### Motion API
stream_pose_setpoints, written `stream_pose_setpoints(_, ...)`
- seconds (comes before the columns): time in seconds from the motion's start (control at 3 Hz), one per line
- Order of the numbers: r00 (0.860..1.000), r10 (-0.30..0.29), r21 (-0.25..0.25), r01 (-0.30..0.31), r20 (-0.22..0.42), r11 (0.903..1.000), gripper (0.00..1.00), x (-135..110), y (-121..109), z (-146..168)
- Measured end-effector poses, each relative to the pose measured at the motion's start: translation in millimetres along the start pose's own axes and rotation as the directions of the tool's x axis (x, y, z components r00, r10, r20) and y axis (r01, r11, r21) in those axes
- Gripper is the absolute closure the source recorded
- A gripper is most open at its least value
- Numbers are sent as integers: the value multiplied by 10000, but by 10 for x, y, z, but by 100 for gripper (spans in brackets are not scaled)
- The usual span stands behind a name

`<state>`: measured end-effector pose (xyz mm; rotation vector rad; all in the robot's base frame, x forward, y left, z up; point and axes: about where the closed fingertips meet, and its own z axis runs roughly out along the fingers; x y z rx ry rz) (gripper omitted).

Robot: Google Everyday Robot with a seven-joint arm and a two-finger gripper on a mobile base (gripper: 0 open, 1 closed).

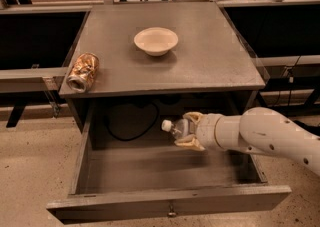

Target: Place blue plastic bottle into top drawer

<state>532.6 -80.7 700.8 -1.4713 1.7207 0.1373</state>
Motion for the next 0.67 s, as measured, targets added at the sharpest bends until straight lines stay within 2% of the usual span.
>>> stream_pose_setpoints(0.33,10000,-11,11,11,4,10000,0,-3,-1,2)
stream_pose_setpoints(0.67,10000,-11,11,11,4,10000,0,-3,-1,2)
